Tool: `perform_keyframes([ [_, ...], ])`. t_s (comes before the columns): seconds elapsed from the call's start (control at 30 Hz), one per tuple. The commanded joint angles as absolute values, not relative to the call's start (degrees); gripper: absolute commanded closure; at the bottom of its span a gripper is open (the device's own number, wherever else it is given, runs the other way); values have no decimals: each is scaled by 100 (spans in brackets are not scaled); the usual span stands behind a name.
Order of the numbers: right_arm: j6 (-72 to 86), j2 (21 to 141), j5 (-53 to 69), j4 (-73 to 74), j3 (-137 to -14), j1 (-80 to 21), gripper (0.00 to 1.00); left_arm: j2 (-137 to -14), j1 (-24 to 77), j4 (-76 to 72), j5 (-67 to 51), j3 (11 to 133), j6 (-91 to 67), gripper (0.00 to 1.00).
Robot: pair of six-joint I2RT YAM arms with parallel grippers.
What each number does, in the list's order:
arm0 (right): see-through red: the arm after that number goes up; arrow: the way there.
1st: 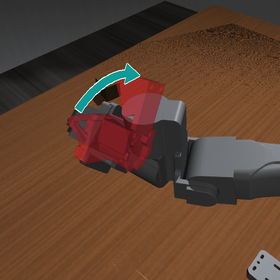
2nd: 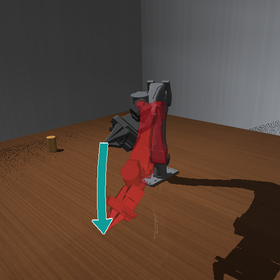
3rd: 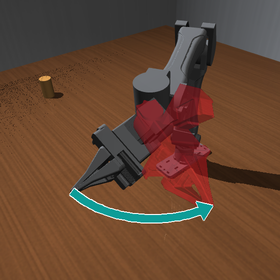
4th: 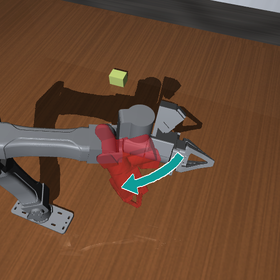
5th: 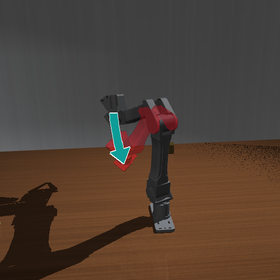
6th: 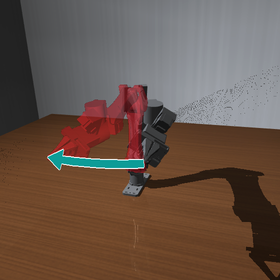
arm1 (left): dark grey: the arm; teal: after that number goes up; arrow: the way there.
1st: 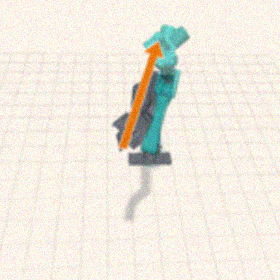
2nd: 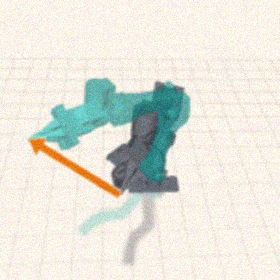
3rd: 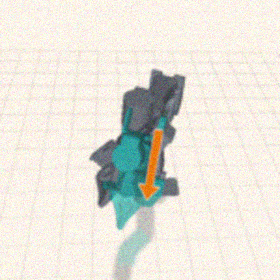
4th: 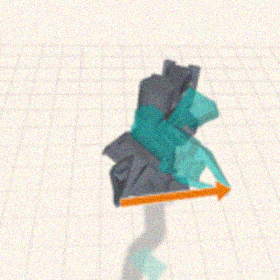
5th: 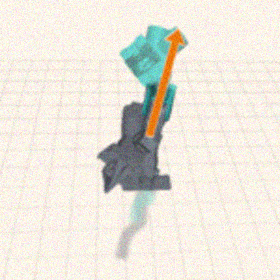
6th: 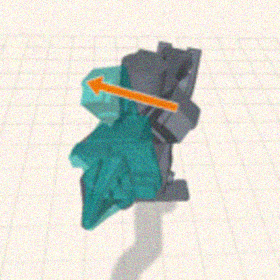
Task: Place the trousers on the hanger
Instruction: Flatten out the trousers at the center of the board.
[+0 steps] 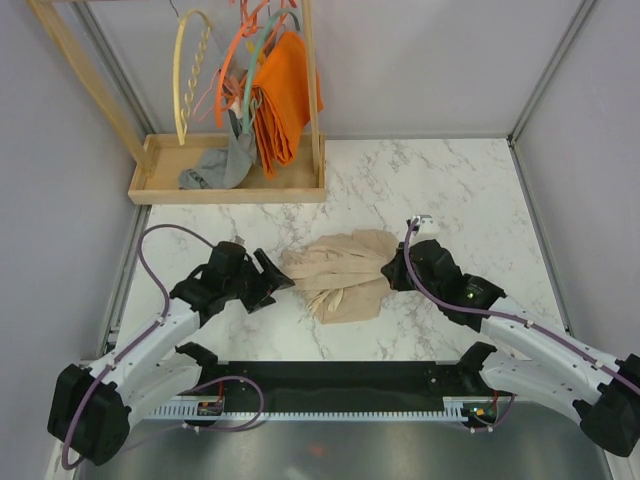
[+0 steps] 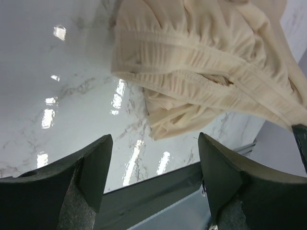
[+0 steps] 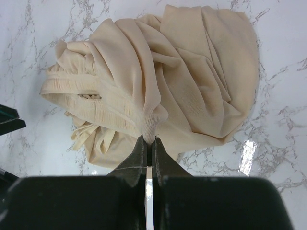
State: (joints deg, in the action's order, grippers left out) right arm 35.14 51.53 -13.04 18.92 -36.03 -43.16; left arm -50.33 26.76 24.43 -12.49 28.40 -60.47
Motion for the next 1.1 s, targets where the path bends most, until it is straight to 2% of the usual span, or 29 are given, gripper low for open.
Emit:
perform_keyframes([
  [0.0, 3498, 5010, -1275, 1890, -3647, -4280, 100, -5509, 2672, 1978, -457, 3164, -5801, 20],
  [0.13, 3489, 4913, -1301, 1942, -3639, -4289, 100, -6414, 2628, 1742, -588, 3287, -5512, 19],
  [0.23, 3481, 4817, -1318, 1995, -3630, -4280, 100, -6626, 2602, 1346, -756, 3208, -5449, 19],
  [0.53, 3419, 4614, -1389, 2188, -3647, -4271, 100, -6486, 2479, 783, -633, 3015, -5388, 19],
  [1.07, 3489, 4614, -1371, 2188, -3726, -4271, 100, -7189, 2461, 26, -1309, 2584, -5783, 30],
])
